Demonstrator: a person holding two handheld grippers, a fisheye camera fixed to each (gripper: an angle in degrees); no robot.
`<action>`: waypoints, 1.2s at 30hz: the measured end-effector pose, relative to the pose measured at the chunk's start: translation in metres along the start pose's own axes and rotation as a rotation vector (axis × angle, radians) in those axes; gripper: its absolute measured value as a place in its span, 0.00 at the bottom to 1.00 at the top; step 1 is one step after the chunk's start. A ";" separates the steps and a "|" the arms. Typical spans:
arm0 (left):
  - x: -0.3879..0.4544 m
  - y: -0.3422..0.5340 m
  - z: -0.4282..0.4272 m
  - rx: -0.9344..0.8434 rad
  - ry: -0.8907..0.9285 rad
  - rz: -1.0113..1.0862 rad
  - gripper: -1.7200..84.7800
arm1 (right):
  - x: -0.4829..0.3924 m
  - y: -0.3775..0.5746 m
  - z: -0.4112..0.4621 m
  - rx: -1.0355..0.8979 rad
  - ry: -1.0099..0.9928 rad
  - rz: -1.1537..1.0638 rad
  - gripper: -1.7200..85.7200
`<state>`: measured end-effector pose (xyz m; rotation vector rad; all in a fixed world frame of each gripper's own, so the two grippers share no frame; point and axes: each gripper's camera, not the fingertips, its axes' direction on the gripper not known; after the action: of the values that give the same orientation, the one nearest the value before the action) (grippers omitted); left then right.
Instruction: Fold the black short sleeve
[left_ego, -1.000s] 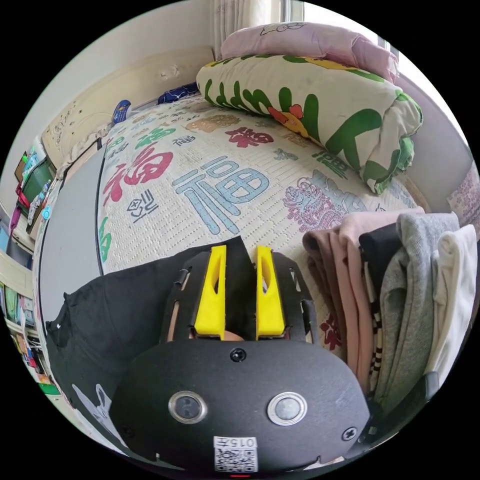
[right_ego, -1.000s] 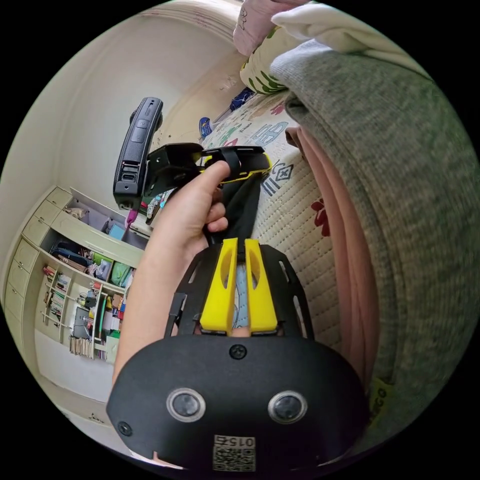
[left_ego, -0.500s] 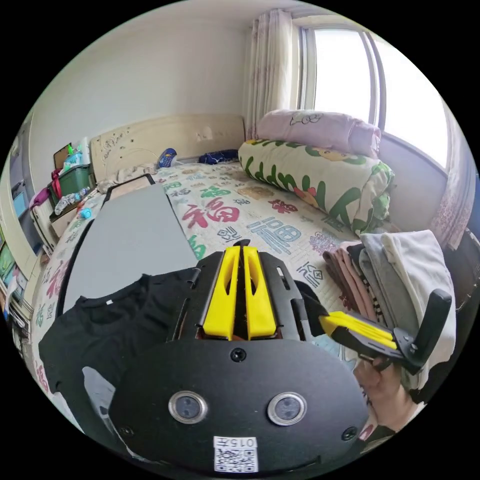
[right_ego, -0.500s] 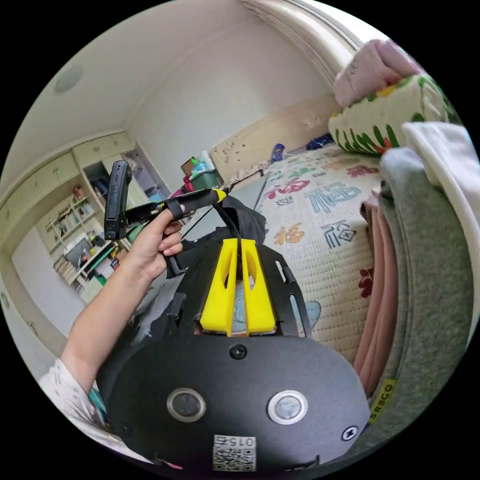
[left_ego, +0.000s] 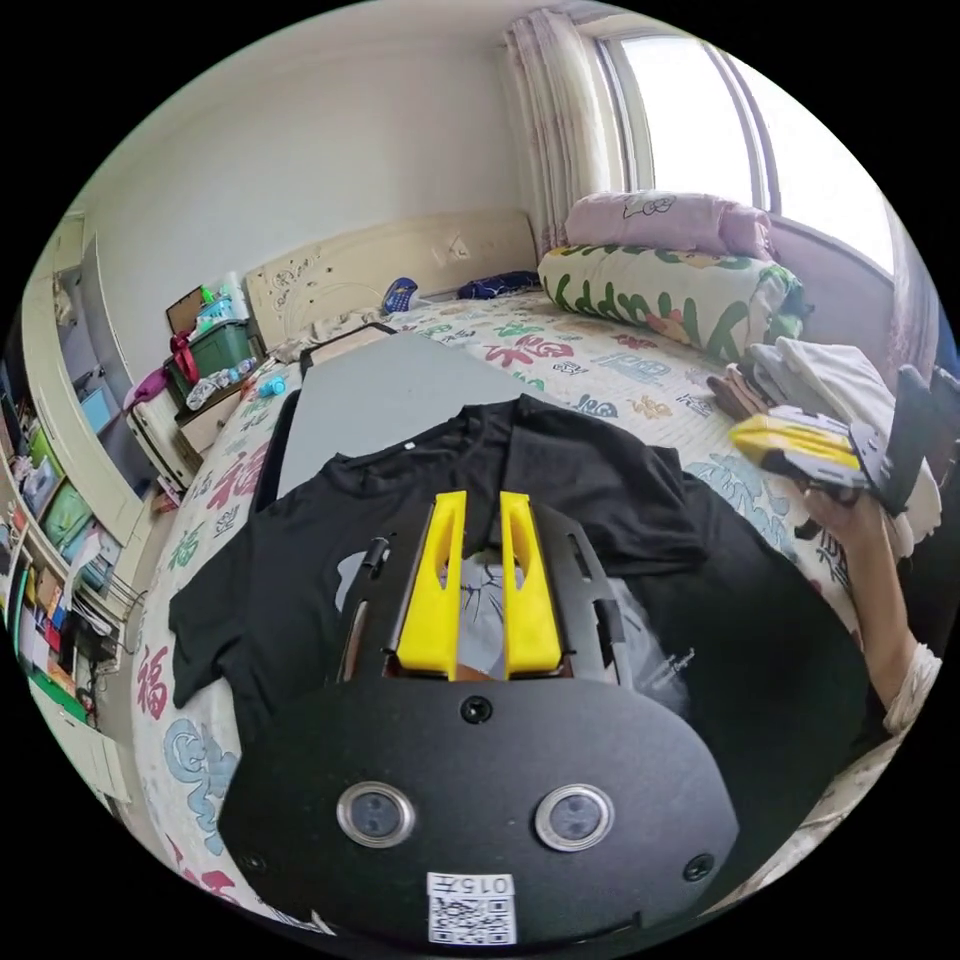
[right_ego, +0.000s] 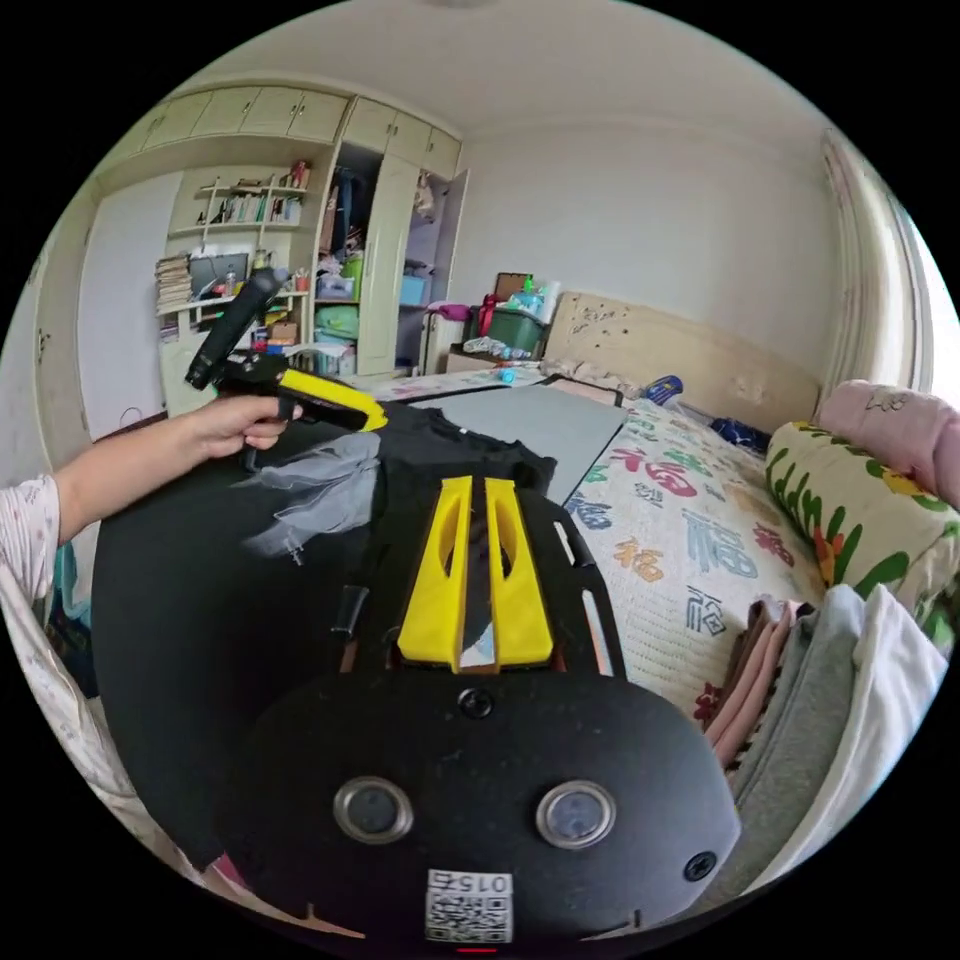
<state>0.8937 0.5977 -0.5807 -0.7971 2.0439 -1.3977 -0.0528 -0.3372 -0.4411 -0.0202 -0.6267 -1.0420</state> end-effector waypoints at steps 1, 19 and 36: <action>0.020 -0.006 -0.004 0.027 0.129 0.039 0.11 | 0.005 -0.011 0.008 -0.012 0.024 0.045 0.07; 0.374 -0.011 0.115 -0.171 0.173 0.462 0.11 | -0.055 0.050 0.124 -0.495 0.038 -0.254 0.11; 0.308 0.047 0.064 0.042 0.352 0.075 0.15 | -0.019 0.058 0.111 -0.382 0.111 -0.077 0.09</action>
<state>0.7205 0.3487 -0.6760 -0.4754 2.2671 -1.6239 -0.0647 -0.2577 -0.3433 -0.2715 -0.3229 -1.2163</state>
